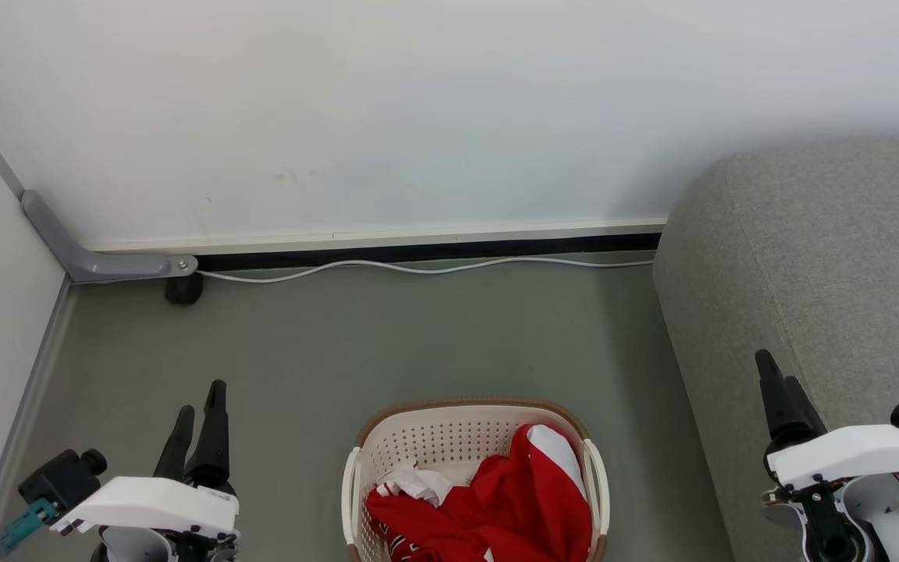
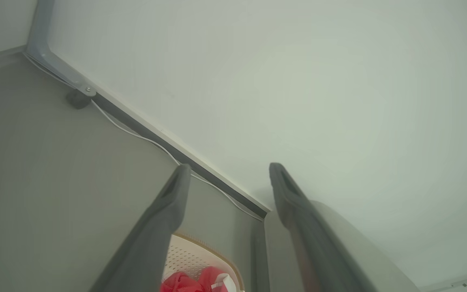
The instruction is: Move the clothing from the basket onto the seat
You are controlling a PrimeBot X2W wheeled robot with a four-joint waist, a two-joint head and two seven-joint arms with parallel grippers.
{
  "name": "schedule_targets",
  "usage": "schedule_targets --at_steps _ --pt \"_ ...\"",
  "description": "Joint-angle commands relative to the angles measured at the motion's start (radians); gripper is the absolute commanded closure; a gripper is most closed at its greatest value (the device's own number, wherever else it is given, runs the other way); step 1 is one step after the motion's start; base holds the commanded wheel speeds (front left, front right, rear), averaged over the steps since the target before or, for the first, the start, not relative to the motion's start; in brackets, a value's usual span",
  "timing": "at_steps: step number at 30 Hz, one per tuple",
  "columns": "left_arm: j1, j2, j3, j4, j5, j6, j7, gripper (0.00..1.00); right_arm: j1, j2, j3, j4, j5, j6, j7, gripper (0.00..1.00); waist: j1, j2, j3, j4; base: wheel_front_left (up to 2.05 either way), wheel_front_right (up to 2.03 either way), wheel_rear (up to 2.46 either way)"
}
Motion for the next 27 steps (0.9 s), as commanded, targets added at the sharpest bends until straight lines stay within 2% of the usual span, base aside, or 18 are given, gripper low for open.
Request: schedule_targets --at_steps 1,27 --pt "-0.067 0.020 0.012 -0.019 0.042 -0.004 -0.014 0.00 -0.056 -0.020 0.017 -0.018 -0.037 0.003 -0.018 0.00 -0.0001 -0.0001 0.000 0.000 0.00 0.00 0.00" --pt "-0.120 0.033 0.019 0.021 0.366 -0.006 -0.087 0.00 -0.141 -0.037 0.048 0.054 -0.310 0.003 -0.092 0.00 -0.0001 -0.0001 0.005 -0.003 0.00 0.00 0.00"
